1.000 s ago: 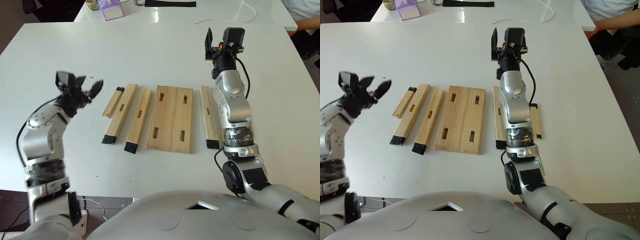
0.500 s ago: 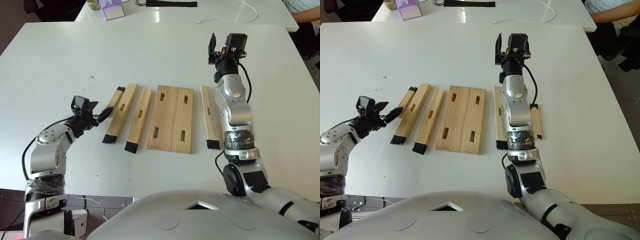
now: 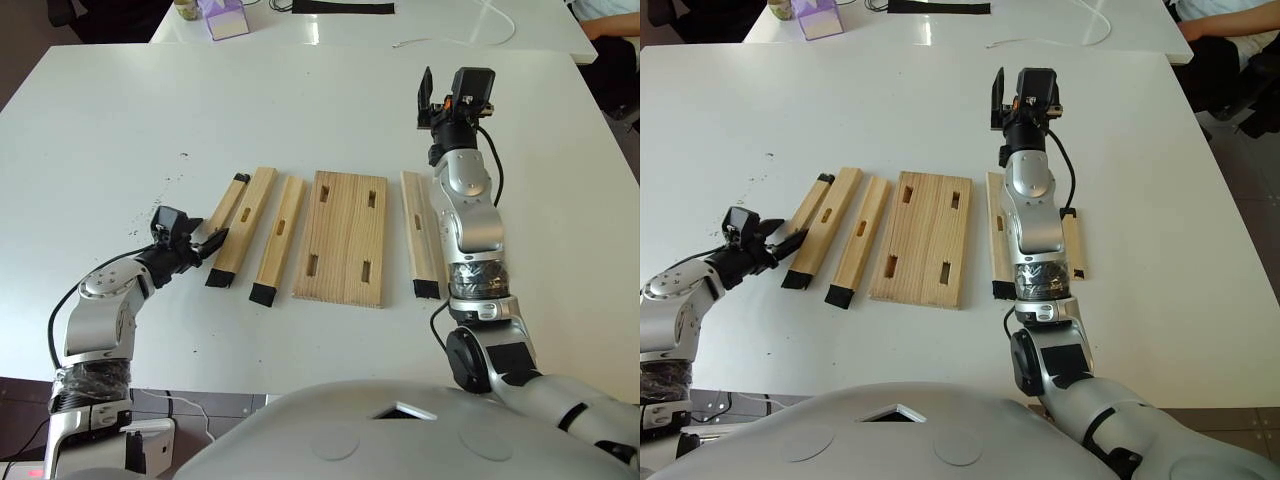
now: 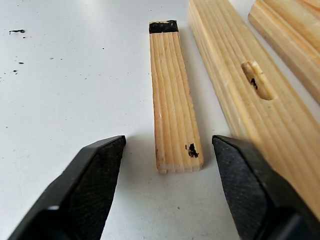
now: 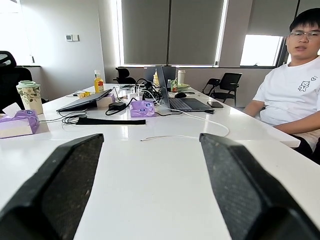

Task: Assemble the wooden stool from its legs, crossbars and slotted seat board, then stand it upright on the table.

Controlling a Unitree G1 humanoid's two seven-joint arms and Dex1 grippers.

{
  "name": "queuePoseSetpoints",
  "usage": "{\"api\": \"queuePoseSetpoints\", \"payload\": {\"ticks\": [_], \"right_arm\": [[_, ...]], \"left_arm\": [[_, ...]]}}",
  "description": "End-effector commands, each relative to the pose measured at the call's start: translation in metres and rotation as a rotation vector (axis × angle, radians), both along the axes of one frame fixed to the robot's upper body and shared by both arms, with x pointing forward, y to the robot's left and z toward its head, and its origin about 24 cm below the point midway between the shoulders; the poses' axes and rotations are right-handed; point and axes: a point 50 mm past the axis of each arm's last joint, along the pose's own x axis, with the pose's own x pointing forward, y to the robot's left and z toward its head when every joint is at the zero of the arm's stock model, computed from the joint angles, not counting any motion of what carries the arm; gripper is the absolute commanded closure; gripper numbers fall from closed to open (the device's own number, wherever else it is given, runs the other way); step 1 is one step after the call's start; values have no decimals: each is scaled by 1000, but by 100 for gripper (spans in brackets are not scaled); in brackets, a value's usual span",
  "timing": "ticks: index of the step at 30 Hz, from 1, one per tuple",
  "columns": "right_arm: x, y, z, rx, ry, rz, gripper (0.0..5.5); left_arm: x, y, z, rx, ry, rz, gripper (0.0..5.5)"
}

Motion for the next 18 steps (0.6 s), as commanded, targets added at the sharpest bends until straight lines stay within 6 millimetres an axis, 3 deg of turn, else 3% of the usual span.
{"api": "queuePoseSetpoints", "payload": {"ticks": [1,9,14,16,18], "right_arm": [[0,1,-1,-5,8,-8,195],[0,2,-4,35,46,13,195],[6,-1,2,94,74,87,195],[12,-8,10,132,88,125,195],[19,-14,22,154,80,204,195]], "left_arm": [[-4,-3,-12,8,75,2,303],[-3,-15,-1,-25,13,-78,419],[14,-12,20,0,-92,-62,419],[27,-8,46,-10,-207,-34,419],[46,-18,86,-91,-393,-25,419]]}}
